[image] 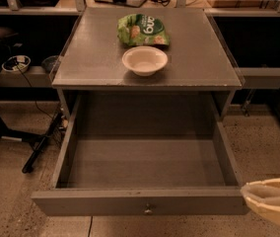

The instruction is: Close top drawer

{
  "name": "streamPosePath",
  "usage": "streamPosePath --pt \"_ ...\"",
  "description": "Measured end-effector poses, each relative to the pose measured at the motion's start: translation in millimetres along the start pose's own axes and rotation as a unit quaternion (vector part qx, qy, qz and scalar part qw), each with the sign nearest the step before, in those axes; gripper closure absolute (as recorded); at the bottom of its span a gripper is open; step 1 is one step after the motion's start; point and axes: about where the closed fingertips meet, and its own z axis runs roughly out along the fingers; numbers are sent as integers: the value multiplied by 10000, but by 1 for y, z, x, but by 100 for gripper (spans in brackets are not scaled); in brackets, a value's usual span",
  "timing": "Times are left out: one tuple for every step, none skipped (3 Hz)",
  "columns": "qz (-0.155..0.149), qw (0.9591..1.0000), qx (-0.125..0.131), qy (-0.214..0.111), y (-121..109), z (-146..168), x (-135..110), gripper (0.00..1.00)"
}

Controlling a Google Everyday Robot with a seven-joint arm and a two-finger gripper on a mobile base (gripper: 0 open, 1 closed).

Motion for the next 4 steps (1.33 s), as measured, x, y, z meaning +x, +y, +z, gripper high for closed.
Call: streamPosePath --pt "-1 10000 1 1 0 0 0 100" --pt "-54 9999 54 78 4 4 0 100" --pt "161 9999 -22 40 11 21 18 100" --pt "450 9990 -15 21 16 36 41 100"
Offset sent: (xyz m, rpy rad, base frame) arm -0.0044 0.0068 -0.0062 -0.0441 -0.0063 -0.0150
